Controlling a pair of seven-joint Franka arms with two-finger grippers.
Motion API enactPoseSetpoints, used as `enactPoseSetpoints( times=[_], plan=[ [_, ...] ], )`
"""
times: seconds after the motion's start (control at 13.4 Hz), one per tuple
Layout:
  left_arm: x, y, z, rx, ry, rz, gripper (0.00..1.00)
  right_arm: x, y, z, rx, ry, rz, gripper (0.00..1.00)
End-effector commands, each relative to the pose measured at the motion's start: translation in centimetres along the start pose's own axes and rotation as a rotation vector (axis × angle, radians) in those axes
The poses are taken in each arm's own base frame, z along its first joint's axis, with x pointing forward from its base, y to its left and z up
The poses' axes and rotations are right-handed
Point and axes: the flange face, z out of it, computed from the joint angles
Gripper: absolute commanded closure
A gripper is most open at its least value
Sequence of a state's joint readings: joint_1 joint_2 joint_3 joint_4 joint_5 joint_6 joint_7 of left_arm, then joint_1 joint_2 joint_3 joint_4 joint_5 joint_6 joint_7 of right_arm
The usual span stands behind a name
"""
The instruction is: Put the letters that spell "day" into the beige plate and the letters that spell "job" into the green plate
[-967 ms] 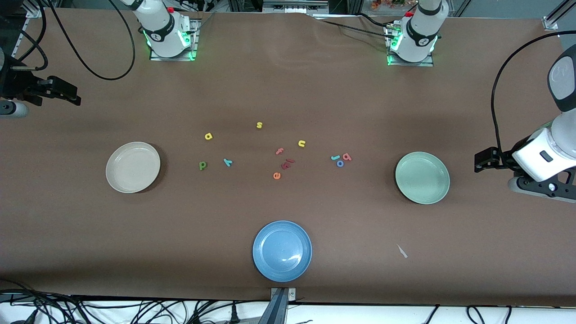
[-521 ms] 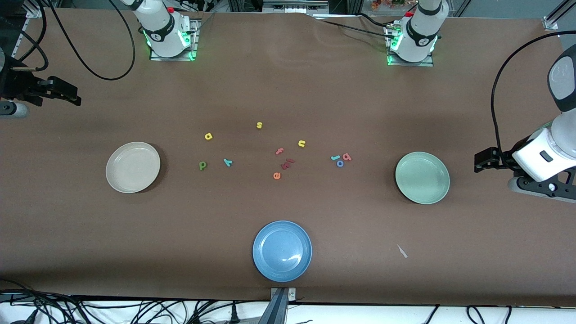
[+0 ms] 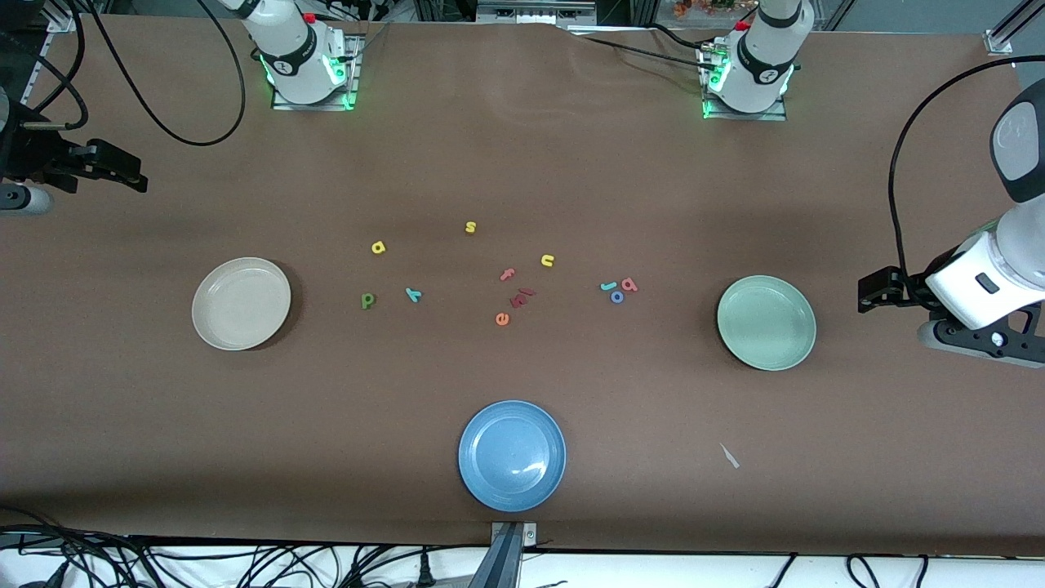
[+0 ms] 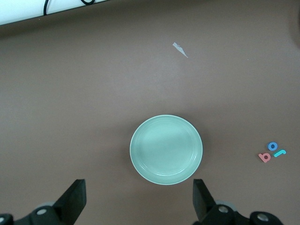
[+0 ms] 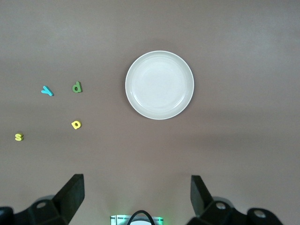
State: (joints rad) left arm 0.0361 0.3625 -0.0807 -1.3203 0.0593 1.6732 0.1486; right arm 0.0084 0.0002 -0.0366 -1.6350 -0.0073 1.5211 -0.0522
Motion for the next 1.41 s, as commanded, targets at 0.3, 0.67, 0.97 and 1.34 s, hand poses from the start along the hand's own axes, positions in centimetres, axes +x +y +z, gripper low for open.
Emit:
enactPoseSetpoints(
  times=[0.3, 0.67, 0.97, 1.34],
  plan=[
    [-0.1, 0.1, -0.4, 0.014, -0.005, -0.001, 0.00, 0.0, 0.2, -0.5, 0.006, -0.001, 0.007, 0.00],
    [-0.1, 0.2, -0.3, 0.013, -0.007, -0.001, 0.00, 0.0, 0.3, -0.5, 0.006, -0.002, 0.010, 0.00],
    [-0.1, 0.5, 0.0, 0.009, -0.014, -0.001, 0.00, 0.0, 0.4, -0.5, 0.006, 0.002, 0.011, 0.00],
    [0.0, 1.5, 0.5, -0.062, -0.019, -0.071, 0.00, 0.1, 1.1, -0.3, 0.008, 0.001, 0.025, 0.00]
  ],
)
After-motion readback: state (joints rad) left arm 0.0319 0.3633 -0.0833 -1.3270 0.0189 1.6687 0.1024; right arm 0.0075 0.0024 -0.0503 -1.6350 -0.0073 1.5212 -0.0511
